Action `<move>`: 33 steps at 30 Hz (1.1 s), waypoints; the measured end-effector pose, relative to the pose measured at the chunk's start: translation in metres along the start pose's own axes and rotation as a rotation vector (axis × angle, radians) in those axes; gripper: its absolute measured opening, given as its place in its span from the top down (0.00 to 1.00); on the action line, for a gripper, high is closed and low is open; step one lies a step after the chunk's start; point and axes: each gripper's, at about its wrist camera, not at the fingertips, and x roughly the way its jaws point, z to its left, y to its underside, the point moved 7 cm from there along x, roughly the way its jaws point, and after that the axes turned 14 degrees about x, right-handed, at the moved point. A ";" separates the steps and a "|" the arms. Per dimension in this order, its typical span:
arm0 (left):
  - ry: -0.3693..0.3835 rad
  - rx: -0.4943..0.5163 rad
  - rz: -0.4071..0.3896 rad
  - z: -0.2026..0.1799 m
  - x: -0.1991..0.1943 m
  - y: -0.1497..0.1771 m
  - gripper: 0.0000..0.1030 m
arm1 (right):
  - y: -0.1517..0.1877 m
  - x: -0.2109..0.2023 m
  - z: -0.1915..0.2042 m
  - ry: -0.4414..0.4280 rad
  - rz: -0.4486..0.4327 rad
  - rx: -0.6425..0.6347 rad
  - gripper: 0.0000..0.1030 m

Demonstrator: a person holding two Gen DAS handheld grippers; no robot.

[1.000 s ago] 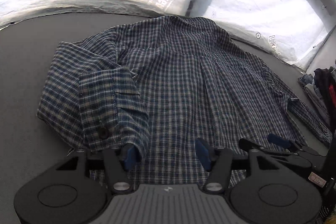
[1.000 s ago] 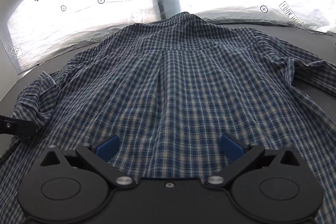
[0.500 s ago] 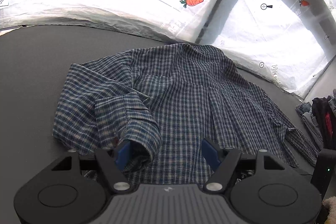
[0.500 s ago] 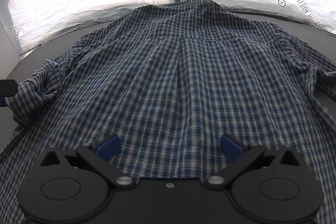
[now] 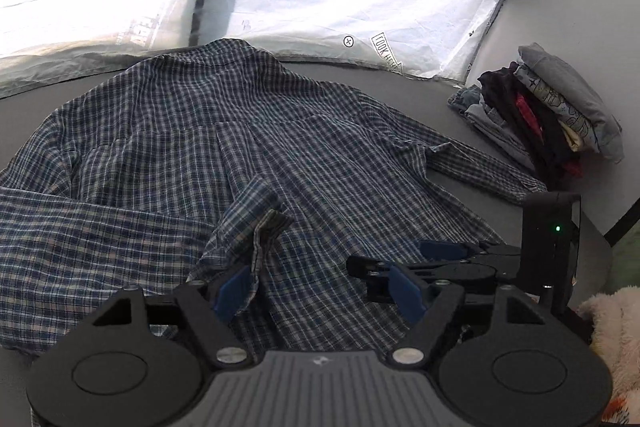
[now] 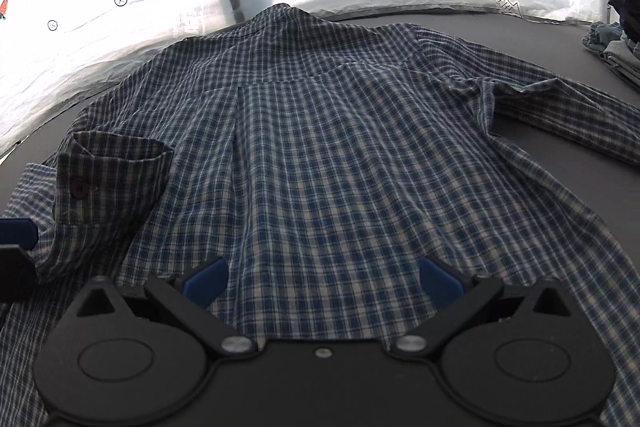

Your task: Fold clothes

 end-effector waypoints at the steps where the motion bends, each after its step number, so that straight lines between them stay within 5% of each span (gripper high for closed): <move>1: -0.008 -0.017 -0.002 0.003 -0.002 0.002 0.25 | 0.000 0.000 0.000 0.002 0.001 -0.001 0.00; 13: -0.300 -0.333 -0.008 0.092 -0.047 0.043 0.23 | 0.005 -0.002 0.021 0.040 0.007 -0.152 0.03; 20: -0.477 -0.401 0.124 0.130 -0.059 0.094 0.23 | 0.001 -0.022 0.045 0.052 -0.072 -0.349 0.21; 25: -0.485 -0.426 0.176 0.137 -0.068 0.120 0.23 | 0.008 -0.038 0.074 -0.005 -0.107 -0.521 0.73; 33: -0.494 -0.488 0.206 0.138 -0.084 0.143 0.23 | 0.028 -0.049 0.113 -0.075 -0.108 -0.689 0.78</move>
